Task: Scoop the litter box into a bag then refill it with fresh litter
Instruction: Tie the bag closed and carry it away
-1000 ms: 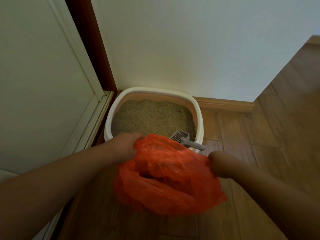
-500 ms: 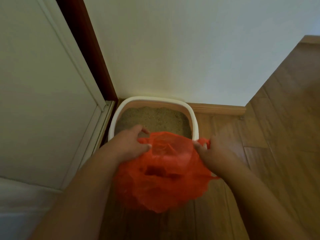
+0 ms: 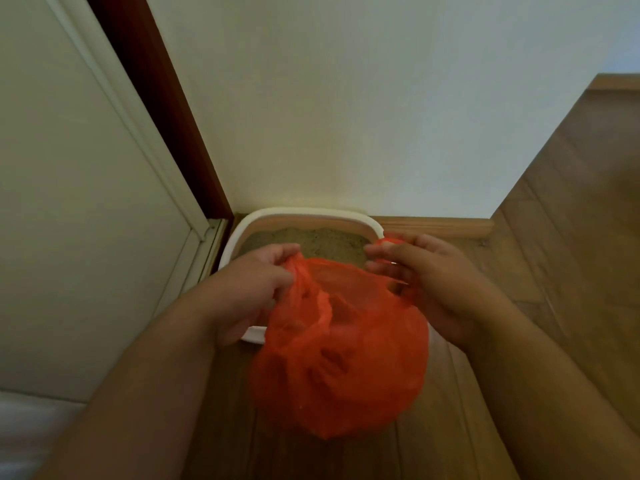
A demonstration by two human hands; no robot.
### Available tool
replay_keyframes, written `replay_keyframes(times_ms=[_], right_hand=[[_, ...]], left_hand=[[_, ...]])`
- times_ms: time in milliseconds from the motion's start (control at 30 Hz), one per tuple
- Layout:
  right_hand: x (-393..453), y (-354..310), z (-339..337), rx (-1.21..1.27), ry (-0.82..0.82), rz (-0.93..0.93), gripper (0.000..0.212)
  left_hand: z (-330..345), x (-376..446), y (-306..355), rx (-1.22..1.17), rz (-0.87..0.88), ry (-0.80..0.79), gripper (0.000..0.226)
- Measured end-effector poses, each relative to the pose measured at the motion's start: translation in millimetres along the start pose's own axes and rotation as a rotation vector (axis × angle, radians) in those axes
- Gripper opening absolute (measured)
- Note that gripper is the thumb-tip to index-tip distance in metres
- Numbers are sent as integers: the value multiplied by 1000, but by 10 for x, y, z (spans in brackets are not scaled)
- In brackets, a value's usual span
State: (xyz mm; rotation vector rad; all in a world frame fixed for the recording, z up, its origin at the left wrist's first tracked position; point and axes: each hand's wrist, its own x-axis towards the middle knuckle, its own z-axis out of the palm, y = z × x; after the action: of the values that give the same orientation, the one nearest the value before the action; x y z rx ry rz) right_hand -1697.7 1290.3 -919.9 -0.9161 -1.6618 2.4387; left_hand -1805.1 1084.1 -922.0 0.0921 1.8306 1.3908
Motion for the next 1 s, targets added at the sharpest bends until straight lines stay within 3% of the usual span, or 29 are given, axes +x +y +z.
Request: replay_keyframes(times_ms=[67, 167, 267, 367, 500, 600, 700, 800, 900, 933, 1000], right_hand=[[14, -2, 38, 18, -19, -24, 43], [-2, -10, 43, -13, -42, -109, 72], [-8, -22, 40, -131, -63, -207, 80], [-8, -3, 30, -292, 0, -293, 55], [-19, 21, 30, -559, 127, -325, 16], [18, 29, 32, -646, 207, -347, 19], [59, 36, 33, -533, 285, -388, 28], [17, 8, 94, -259, 141, -254, 31], [-45, -61, 194, 183, -34, 2, 32], [-53, -68, 204, 246, -81, 48, 34], [-49, -62, 190, 140, -112, 41, 28]], left_hand=[[0, -4, 5, -52, 6, 3, 75], [-2, 25, 9, -159, 21, 20, 79], [1, 40, 18, -285, 43, 54, 55], [-3, 51, 56, -311, 83, 128, 28], [6, 48, 77, -332, 202, 127, 51], [56, 56, 75, -206, 286, 99, 52], [80, 106, 18, -37, 340, 175, 39], [135, 80, 50, 80, 406, 264, 21], [221, 53, 103, 101, 458, 341, 48], [229, 60, 120, 44, 438, 330, 50], [231, 46, 141, -98, 381, 228, 49]])
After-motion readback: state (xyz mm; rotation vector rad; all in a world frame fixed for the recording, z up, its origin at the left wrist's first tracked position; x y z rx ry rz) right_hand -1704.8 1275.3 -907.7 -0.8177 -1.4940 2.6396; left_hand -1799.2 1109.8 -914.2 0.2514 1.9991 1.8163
